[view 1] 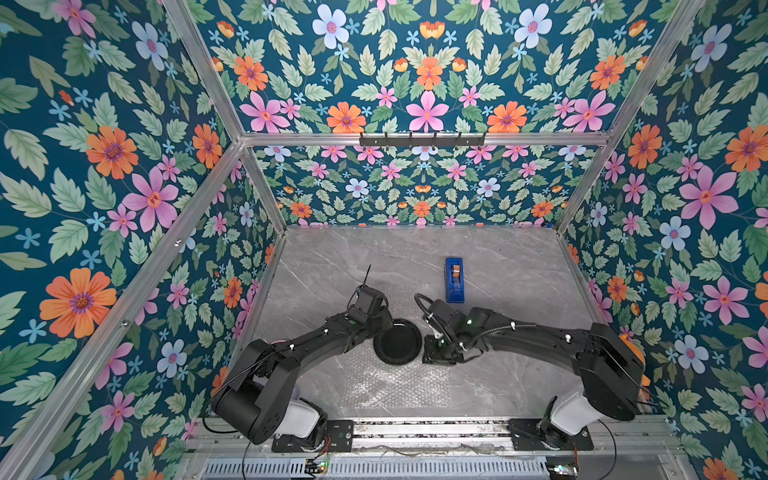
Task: Wrap dinner plates in bubble wrap
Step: Place the plate on the bubble wrap, then wrap the plate in the bubble wrap.
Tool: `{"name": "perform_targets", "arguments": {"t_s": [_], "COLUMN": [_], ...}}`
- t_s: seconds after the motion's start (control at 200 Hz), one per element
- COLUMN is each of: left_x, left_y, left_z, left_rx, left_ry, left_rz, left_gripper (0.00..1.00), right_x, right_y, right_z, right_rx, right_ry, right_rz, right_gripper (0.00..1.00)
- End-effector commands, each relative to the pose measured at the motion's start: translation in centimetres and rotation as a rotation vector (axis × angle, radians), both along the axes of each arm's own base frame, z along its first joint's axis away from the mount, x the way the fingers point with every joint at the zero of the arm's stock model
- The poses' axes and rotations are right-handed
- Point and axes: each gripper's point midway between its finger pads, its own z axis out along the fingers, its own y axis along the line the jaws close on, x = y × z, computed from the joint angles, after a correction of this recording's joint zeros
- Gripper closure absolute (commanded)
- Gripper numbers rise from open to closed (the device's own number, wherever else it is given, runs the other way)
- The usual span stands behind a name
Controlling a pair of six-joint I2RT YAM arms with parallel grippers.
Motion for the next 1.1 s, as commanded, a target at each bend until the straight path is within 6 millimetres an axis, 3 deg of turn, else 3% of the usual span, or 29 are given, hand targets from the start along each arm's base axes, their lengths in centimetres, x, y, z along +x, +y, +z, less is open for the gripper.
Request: {"name": "perform_targets", "arguments": {"t_s": [0.0,0.11,0.38,0.52,0.595,0.695,0.855,0.945,1.095], "left_x": [0.4,0.4,0.4,0.2,0.1,0.0,0.0,0.0,-0.2], "left_y": [-1.2,-1.3,-1.1,-0.8,-0.7,-0.5,-0.5,-0.5,-0.1], "left_z": [0.3,0.0,-0.7,-1.0,-1.1,-1.3,-1.7,-1.7,-1.2], "left_rx": [-0.044,-0.045,-0.033,-0.027,-0.031,-0.022,-0.018,-0.023,-0.040], "left_ry": [-0.006,0.004,0.022,0.030,0.029,0.032,0.040,0.037,0.021], "left_rz": [-0.019,-0.015,-0.003,0.016,0.020,0.020,0.021,0.027,0.049], "left_gripper": [0.78,0.79,0.82,0.83,0.84,0.84,0.85,0.85,0.87], "right_x": [-4.0,-6.0,-6.6,-6.8,-6.7,-6.4,-4.7,-3.2,0.3], "right_y": [-4.2,-4.9,-2.8,-2.8,-3.0,-3.3,-2.5,-0.9,2.4], "right_z": [-1.7,-2.8,-4.9,-5.7,-5.7,-4.8,-0.8,1.0,1.8], "right_rx": [-0.142,-0.117,-0.072,-0.089,-0.094,-0.095,-0.031,0.016,0.046], "right_ry": [0.098,0.152,0.234,0.251,0.248,0.215,0.101,0.061,0.042], "right_rz": [-0.077,-0.133,-0.111,-0.112,-0.117,-0.120,-0.095,-0.066,0.006], "right_gripper": [0.65,0.65,0.65,0.72,0.82,0.92,0.94,0.94,0.97]}}
